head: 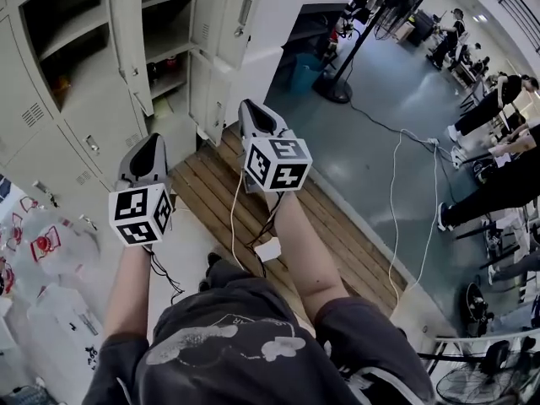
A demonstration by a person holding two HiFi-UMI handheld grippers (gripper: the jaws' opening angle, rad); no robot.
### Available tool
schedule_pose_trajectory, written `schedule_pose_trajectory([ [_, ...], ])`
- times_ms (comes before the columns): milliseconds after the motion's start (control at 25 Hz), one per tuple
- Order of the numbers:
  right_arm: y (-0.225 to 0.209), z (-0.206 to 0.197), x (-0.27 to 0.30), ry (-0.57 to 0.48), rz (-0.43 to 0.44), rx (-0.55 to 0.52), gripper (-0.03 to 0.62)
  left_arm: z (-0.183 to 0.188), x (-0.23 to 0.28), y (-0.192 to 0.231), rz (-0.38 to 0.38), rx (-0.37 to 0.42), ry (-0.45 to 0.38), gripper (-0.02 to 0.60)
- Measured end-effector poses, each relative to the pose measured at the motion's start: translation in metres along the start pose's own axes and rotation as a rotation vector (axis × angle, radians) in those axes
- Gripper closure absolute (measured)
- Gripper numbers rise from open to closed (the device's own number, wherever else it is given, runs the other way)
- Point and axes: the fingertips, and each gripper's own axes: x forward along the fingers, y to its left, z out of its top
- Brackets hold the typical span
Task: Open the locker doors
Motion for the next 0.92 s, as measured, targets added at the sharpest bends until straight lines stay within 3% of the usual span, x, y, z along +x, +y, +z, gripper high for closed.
schedule_pose_trajectory([
  [600,-0.011,-0.024,-0.041,0.058,0.034,-0.043,0.566,-0.001,0.006,-0.016,0.018,-0.028,-0.028,0.572],
  [920,-0.021,-0.008,-0.06,0.041,0.081,-0.075,0.566,0.005,-0.001,-0.033,0.057,-0.038,-0.031,0.572],
])
